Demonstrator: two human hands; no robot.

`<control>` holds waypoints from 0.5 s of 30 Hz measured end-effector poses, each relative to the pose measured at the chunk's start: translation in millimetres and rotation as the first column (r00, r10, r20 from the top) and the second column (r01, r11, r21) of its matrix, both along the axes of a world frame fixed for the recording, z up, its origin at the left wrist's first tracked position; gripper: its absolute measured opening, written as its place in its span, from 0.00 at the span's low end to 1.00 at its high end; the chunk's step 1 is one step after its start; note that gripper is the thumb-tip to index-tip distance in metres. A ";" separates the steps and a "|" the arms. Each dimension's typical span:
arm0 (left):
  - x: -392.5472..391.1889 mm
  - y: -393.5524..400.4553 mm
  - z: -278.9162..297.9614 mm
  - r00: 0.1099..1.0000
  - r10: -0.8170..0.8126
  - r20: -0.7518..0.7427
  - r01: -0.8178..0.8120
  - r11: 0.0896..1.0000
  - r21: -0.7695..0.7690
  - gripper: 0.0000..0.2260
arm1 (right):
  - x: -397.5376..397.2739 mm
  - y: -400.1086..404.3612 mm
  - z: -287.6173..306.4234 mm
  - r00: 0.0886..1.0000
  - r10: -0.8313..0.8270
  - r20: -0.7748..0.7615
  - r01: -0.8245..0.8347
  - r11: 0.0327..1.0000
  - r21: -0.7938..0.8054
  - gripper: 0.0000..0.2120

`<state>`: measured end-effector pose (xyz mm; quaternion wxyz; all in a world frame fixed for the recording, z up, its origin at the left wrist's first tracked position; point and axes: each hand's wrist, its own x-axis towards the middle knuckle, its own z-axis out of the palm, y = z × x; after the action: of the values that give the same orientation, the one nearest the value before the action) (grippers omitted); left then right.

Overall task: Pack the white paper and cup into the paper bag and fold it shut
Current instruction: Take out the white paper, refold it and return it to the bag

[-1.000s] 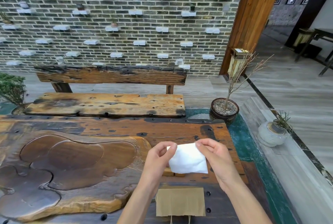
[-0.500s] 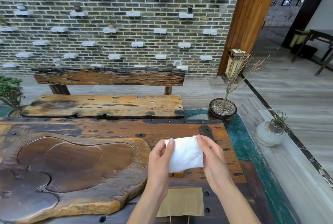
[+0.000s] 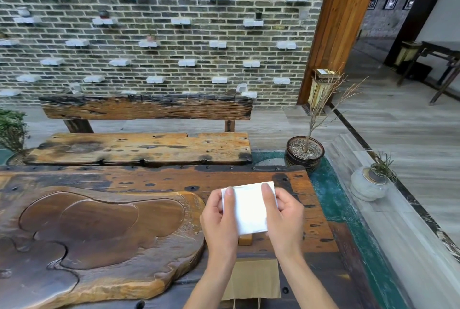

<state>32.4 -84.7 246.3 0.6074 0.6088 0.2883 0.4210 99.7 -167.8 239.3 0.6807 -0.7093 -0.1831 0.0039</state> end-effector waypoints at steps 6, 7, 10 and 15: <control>1.5 5.3 4.7 1.000 -0.012 0.020 0.011 0.999 0.051 0.15 | -0.1 0.6 4.1 1.000 0.007 -0.002 -0.007 0.999 0.041 0.27; 1.5 8.2 4.8 0.999 -0.036 0.021 0.034 0.997 0.065 0.14 | 1.5 -0.4 4.1 1.000 0.017 -0.025 -0.015 0.998 0.055 0.27; 0.5 24.7 3.5 0.993 -0.116 -0.010 0.117 0.991 0.064 0.14 | 11.4 -9.2 5.6 0.995 0.047 -0.092 -0.039 0.996 0.080 0.23; -5.6 51.9 21.3 0.824 -0.466 -0.323 0.540 0.818 0.199 0.11 | 34.5 -25.9 11.1 0.943 0.323 -0.078 -0.328 0.942 -0.063 0.15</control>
<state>26.8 -32.8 267.6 0.5613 0.7932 0.1296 0.1973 134.2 -193.8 250.4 0.6491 -0.6939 -0.2750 0.1468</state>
